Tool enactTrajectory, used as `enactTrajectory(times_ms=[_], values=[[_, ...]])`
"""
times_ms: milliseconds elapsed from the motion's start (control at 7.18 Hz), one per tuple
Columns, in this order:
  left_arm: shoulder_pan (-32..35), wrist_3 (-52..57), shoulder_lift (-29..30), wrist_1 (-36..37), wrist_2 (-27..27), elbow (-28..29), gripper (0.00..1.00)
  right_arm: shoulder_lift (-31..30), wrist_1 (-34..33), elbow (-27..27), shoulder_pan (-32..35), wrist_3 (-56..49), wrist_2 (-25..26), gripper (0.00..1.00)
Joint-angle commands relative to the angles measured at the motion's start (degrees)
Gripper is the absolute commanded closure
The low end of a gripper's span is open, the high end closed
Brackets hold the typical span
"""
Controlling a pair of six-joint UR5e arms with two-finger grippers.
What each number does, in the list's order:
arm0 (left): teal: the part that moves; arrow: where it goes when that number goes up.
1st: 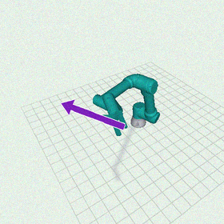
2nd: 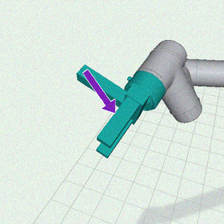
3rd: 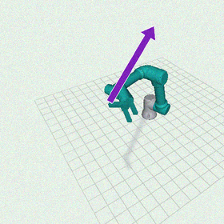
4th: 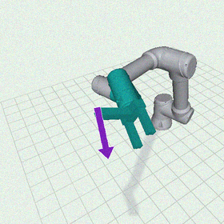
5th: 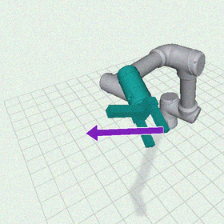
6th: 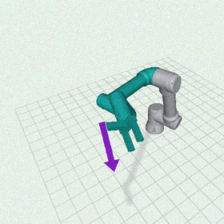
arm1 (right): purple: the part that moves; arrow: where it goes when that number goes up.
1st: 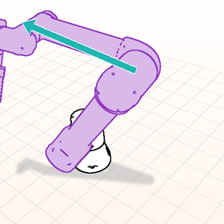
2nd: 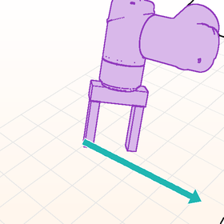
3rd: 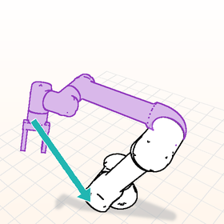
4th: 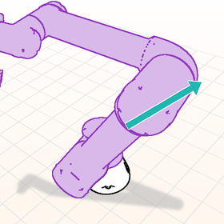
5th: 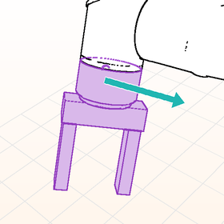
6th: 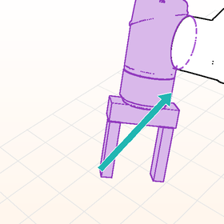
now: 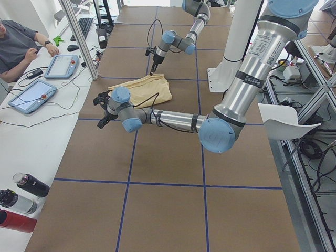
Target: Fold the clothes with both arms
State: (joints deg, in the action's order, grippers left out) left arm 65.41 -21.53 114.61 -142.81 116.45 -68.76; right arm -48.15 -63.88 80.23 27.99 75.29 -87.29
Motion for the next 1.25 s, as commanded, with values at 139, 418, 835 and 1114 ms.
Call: enactTrajectory(times_ms=[139, 418, 835, 1114], values=[[-0.02, 0.0, 0.0, -0.01, 0.0, 0.03, 0.0, -15.53, -0.81, 18.16, -7.04, 0.56, 5.35, 1.0], [-0.02, -0.09, 0.0, -0.01, 0.0, 0.03, 0.0, -20.91, -1.07, 23.81, -11.79, 1.7, 9.57, 1.0], [-0.1, -1.94, 0.09, -0.1, 0.0, 0.03, 0.0, -20.76, -1.16, 24.01, -12.61, 1.62, 10.03, 0.01], [-0.11, -1.94, 0.0, -0.1, 0.09, 0.03, 0.0, -11.16, -16.18, 23.23, -9.81, 0.83, 9.07, 0.0]])
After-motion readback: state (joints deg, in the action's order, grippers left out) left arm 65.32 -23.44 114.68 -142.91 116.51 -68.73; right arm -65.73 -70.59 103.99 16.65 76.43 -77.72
